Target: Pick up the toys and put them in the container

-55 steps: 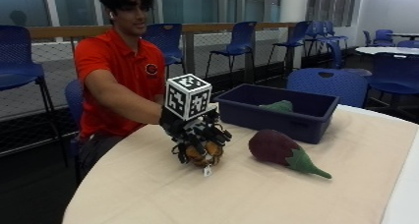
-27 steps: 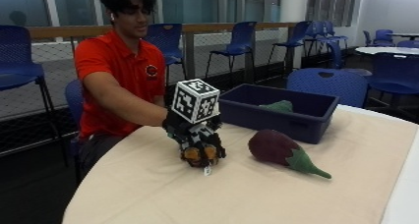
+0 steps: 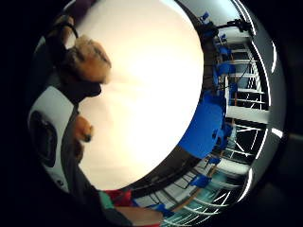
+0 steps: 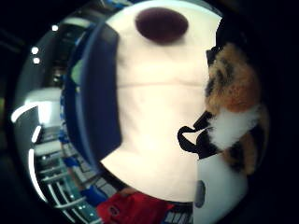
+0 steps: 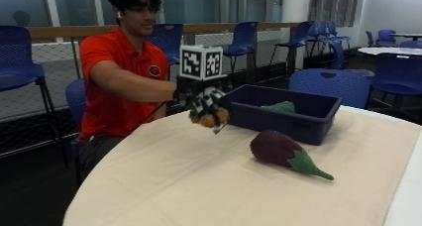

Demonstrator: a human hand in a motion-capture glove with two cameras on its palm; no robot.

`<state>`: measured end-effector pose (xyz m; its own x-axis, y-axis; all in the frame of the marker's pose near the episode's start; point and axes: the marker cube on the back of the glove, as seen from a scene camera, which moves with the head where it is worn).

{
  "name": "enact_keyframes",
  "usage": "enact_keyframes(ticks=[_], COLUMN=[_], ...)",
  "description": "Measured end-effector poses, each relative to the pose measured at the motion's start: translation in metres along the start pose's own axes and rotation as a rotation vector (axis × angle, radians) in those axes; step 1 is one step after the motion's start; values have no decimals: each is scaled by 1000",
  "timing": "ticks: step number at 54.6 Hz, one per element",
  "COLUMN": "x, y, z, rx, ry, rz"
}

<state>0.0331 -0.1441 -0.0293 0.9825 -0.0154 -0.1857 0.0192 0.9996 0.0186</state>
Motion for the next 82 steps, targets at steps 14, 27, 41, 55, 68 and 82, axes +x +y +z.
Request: enact_keyframes(ticks=[14,27,41,55,68,82], x=[-93,-217,-261,-216,-104,-51], y=[-20,-49,-68,-77,-114,-144], z=[-100,-125,-91,-88,-87,-30], rx=[136,107,-9,-74,58,-3], ry=[-6,-84,-34,-299,-222,-186], rz=[-127,-241,-289,-333,-100,29])
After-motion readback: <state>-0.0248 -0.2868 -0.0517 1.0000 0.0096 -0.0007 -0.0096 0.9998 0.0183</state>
